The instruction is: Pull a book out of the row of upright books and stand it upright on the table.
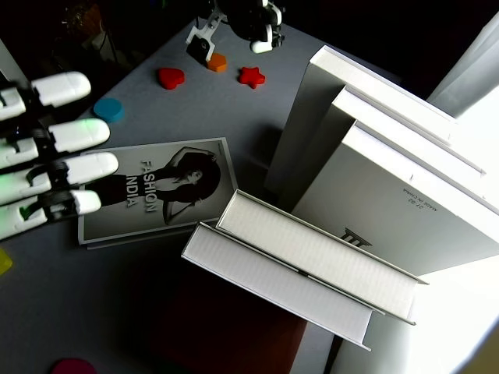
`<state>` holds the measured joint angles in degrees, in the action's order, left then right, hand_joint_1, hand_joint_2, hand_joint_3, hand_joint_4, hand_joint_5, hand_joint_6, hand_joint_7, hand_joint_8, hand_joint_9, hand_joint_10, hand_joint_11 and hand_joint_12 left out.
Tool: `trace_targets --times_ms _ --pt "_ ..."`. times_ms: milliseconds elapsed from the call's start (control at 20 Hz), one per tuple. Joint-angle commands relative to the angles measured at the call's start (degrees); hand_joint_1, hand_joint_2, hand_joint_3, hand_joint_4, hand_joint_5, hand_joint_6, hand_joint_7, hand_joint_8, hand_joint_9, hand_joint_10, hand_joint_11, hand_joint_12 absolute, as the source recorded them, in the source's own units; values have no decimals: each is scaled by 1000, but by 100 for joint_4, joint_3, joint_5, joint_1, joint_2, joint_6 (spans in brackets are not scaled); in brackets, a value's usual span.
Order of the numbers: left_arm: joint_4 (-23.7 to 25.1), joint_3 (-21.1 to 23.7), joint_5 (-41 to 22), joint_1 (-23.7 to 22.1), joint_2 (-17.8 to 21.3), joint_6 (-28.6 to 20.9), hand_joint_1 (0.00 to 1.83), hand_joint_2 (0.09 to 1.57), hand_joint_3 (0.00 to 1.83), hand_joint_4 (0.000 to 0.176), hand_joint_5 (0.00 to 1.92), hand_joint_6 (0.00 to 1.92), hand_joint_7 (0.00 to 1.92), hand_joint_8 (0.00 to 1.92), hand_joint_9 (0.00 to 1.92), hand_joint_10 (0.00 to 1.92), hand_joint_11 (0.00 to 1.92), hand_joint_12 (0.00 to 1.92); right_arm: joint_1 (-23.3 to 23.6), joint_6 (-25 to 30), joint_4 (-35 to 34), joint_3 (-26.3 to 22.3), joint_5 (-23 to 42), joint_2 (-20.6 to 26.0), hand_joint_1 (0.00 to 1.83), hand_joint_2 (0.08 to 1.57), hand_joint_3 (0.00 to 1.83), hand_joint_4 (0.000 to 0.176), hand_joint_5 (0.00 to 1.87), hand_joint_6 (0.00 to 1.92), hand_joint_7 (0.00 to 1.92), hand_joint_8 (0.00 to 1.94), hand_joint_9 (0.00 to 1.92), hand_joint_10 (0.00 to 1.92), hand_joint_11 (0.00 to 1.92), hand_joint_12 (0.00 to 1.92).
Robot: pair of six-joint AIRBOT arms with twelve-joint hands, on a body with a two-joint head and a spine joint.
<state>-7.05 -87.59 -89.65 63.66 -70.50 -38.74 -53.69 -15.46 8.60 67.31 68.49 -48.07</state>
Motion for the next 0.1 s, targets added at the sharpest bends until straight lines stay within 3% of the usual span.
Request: trace_targets --times_ms 0,50 --pt "-206 -10 -654 -74 -11 -61 879 939 6 23 430 7 263 8 368 1 0 1470 110 70 -178 25 636 -6 716 1033 4 115 199 1 105 2 180 8 0 1227" --pt "-205 -15 -651 -80 -15 -61 903 939 4 20 419 1 259 4 368 1 0 1460 133 82 -153 28 629 -8 722 1026 0 111 204 3 126 9 201 15 0 1229"
